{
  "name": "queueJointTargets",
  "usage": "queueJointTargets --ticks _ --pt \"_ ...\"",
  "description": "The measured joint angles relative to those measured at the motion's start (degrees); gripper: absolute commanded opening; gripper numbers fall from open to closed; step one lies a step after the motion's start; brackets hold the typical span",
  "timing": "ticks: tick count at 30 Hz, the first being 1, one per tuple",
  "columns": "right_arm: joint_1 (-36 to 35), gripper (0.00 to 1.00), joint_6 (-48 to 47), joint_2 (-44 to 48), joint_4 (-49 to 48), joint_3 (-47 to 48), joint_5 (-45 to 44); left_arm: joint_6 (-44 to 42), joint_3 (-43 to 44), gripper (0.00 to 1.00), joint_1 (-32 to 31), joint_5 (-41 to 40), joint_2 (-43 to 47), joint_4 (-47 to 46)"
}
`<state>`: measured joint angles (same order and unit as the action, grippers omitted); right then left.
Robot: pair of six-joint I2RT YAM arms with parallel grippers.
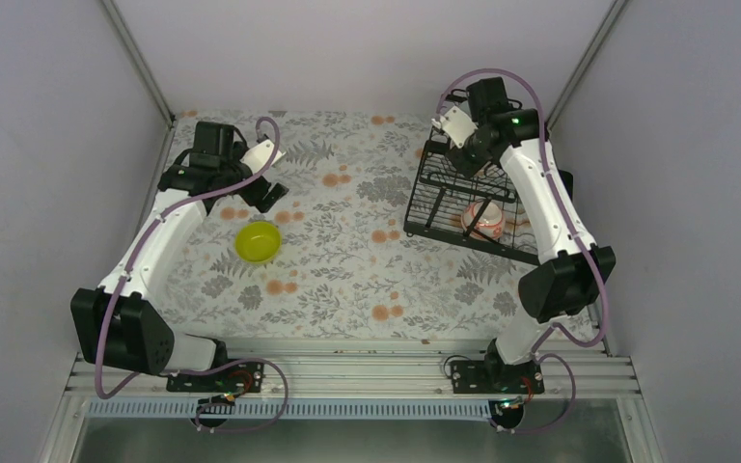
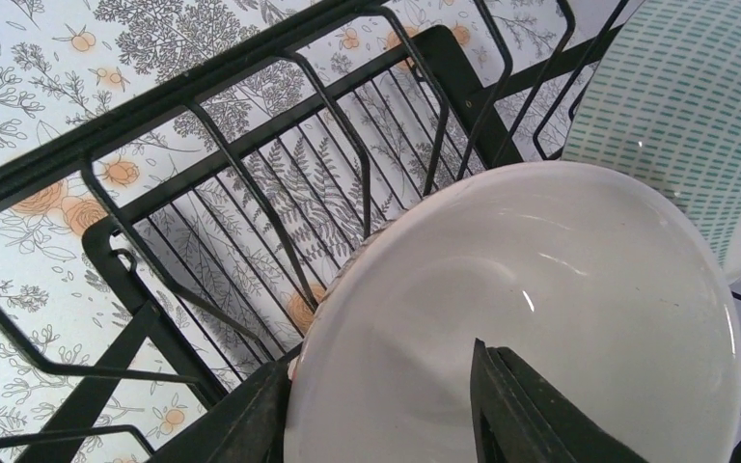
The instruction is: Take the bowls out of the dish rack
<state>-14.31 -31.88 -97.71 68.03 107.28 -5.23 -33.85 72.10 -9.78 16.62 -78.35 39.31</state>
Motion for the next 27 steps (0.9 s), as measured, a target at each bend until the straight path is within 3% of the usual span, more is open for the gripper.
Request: queueJointTargets --ticks 14,18,27 --pt "-1.2 0.09 0.0 -1.7 2.4 0.9 0.5 0.0 0.0 1.0 0.0 0.6 -0.5 0.0" --pt "-1.4 0.04 0.3 -1.8 3.1 0.9 -0.7 0.0 0.0 1.0 0.0 0.7 -0.5 -0.1" --pt "-1.4 0.04 0.3 -1.5 2.2 0.9 -4.4 0.1 0.0 1.0 0.0 1.2 -1.0 -0.2"
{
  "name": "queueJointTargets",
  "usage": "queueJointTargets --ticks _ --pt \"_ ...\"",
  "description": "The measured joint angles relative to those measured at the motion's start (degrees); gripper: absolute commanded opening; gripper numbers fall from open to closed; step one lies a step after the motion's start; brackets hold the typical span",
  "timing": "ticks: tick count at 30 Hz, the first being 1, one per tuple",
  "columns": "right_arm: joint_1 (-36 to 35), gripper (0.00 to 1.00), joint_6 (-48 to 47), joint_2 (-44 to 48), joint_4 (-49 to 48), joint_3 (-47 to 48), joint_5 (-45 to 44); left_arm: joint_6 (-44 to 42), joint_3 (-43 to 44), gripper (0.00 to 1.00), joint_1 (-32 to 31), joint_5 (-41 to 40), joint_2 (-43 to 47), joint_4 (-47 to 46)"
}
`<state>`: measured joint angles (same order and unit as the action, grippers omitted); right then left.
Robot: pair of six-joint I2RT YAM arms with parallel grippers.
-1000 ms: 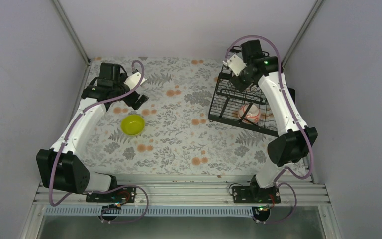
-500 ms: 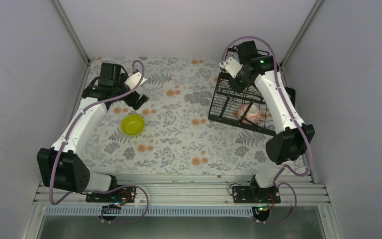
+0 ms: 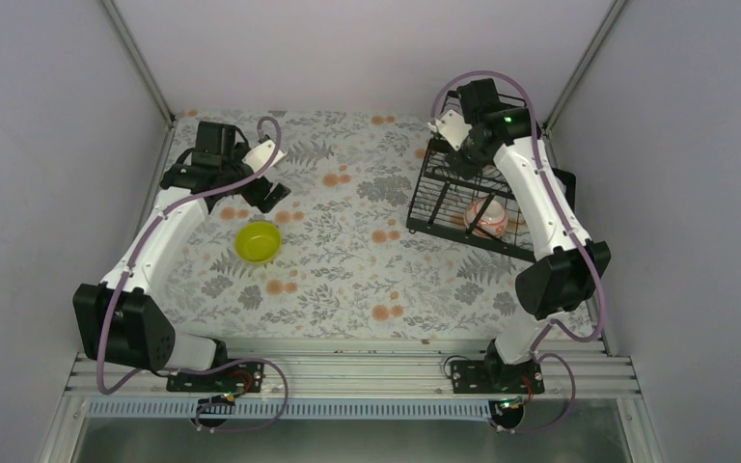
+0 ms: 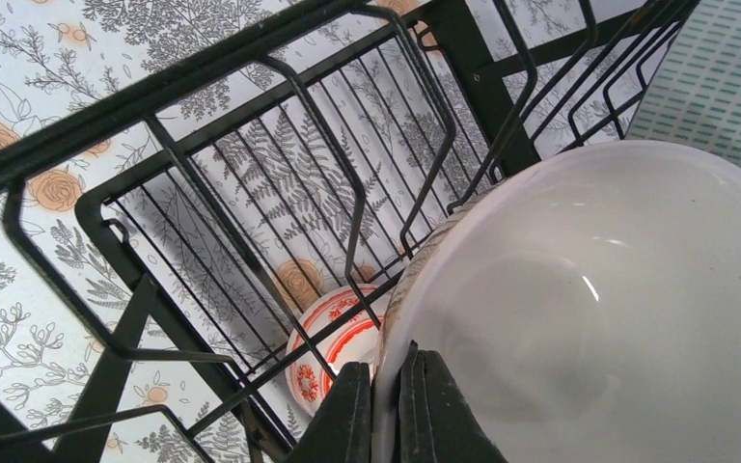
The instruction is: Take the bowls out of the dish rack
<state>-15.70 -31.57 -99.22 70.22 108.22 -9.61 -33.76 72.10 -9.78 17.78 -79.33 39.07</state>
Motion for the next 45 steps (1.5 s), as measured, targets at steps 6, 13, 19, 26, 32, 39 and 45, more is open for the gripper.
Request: queueJointTargets --ticks 6,13,19,26,32,39,45 --pt "0.1 0.04 0.0 0.0 0.8 2.4 -1.9 0.2 0.0 1.0 0.0 0.1 -0.1 0.0" --pt "0.0 0.04 0.0 0.1 1.0 8.9 -3.4 0.3 0.0 1.0 0.0 0.0 -0.1 -0.6" --pt "-1.0 0.03 -0.1 1.0 0.7 10.0 -3.1 0.4 0.0 1.0 0.0 -0.5 -0.1 -0.8" --pt "-7.8 0.03 -0.2 1.6 0.8 15.3 -3.6 0.4 -0.3 1.0 0.0 -3.3 1.3 -2.8" --pt "-16.9 0.03 -0.2 -0.2 1.0 20.1 -4.9 0.5 -0.2 1.0 1.5 -4.4 2.5 -3.8" --pt "-24.6 0.03 0.7 -5.5 0.7 20.6 -4.0 0.5 1.7 1.0 6.3 -4.4 2.7 -3.9" --pt "-29.2 0.04 1.7 -10.6 -1.0 17.5 -0.2 0.5 1.6 1.0 9.7 -4.6 3.8 -4.1"
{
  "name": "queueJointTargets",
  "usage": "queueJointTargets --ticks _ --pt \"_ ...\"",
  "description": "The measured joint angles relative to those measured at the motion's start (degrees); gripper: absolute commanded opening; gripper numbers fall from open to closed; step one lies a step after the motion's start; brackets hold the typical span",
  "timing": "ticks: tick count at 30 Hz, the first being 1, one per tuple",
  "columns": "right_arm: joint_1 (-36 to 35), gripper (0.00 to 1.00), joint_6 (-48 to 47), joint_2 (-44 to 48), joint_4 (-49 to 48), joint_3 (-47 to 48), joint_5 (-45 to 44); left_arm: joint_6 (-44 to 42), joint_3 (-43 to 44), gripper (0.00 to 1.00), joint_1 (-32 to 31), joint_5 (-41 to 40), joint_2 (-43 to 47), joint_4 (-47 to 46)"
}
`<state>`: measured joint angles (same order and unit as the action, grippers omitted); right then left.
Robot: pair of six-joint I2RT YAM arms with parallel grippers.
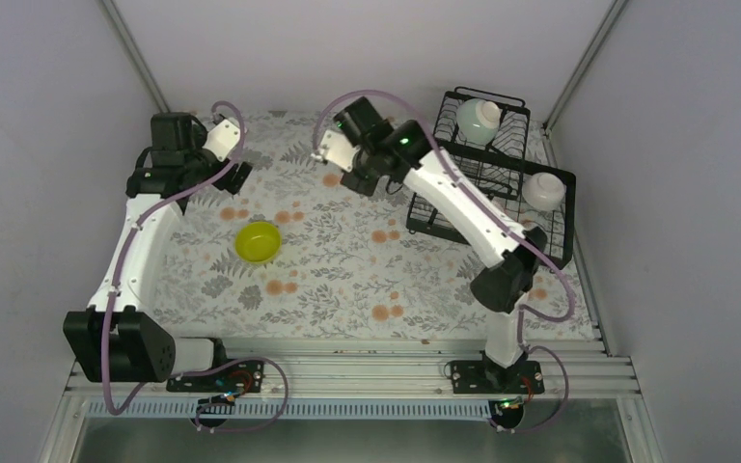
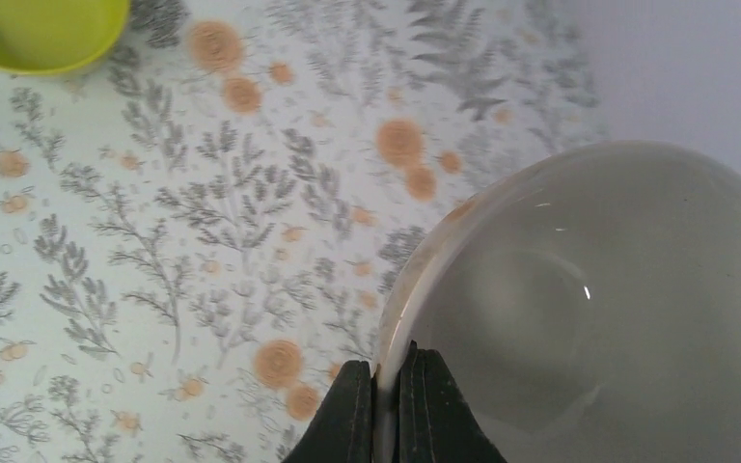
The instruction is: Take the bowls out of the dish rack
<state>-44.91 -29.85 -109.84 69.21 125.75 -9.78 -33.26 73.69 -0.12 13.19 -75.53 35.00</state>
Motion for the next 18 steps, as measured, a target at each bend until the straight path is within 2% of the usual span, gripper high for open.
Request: queueJointTargets --ticks 8,14,18 --pt "-4.2 0.03 0.9 -10.4 -3.1 -1.1 2.7 0.0 -1.4 1.0 2.4 -0.7 1.4 -1.6" --pt "-7.0 0.03 1.0 -20.3 -4.3 5.3 4.5 0.0 -1.9 1.0 5.4 -0.5 1.5 -2.7" --pt "-8.6 0.03 1.1 -23.7 -5.8 6.3 5.3 0.0 -2.5 1.0 7.5 0.0 1.8 -3.3"
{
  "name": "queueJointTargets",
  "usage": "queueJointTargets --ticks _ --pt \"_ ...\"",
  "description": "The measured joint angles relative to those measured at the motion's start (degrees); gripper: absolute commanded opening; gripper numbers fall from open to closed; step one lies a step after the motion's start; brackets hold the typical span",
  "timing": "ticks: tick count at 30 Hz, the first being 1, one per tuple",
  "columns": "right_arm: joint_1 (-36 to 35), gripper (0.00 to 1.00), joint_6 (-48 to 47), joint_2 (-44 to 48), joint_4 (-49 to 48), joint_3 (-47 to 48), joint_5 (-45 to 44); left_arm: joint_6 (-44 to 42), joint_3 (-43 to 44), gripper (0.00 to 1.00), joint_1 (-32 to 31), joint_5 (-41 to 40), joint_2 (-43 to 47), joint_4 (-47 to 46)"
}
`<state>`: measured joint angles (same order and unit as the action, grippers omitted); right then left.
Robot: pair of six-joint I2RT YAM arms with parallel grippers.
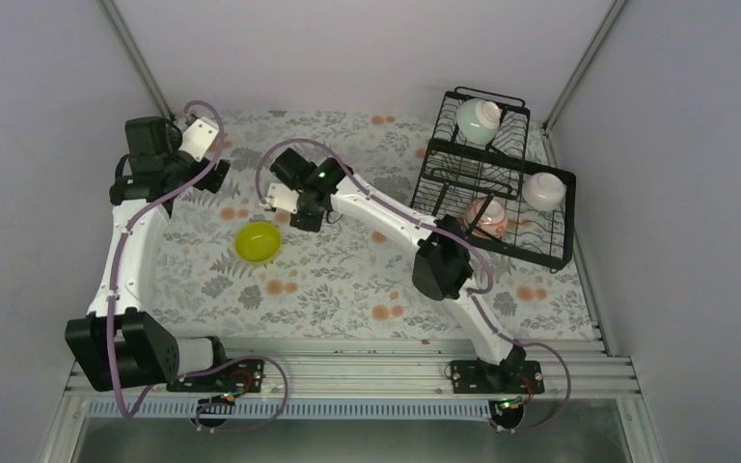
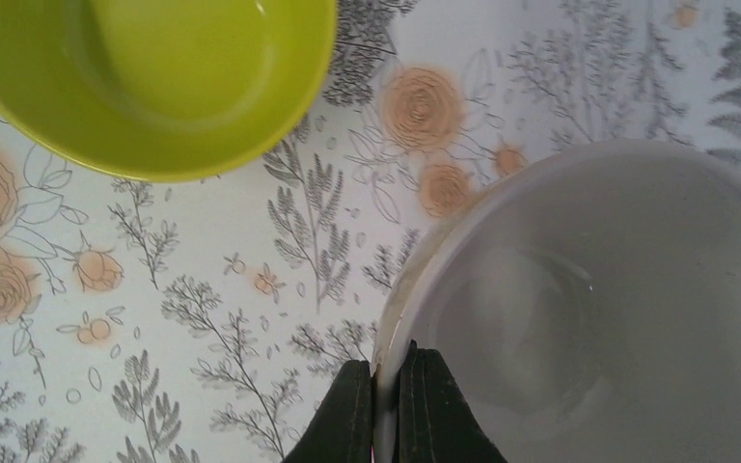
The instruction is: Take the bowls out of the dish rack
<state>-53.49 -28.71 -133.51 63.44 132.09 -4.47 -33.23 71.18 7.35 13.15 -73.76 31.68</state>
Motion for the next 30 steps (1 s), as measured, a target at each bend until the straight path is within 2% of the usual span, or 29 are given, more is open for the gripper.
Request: queueJointTargets --ticks 12,19,30 --pt "-1.2 0.04 1.4 -2.6 -2.8 0.0 2.5 -0.3 -3.6 1.0 1.8 2.5 0.0 -1.2" --pt "-1.1 0.04 2.0 -2.8 -5.7 -3.5 2.3 -0.3 -5.1 1.0 2.0 3.5 0.8 -1.6" --pt "0.7 0.04 2.9 -5.6 -8.7 -3.7 2.4 -0.4 -7.4 1.0 2.3 4.3 1.9 -2.5"
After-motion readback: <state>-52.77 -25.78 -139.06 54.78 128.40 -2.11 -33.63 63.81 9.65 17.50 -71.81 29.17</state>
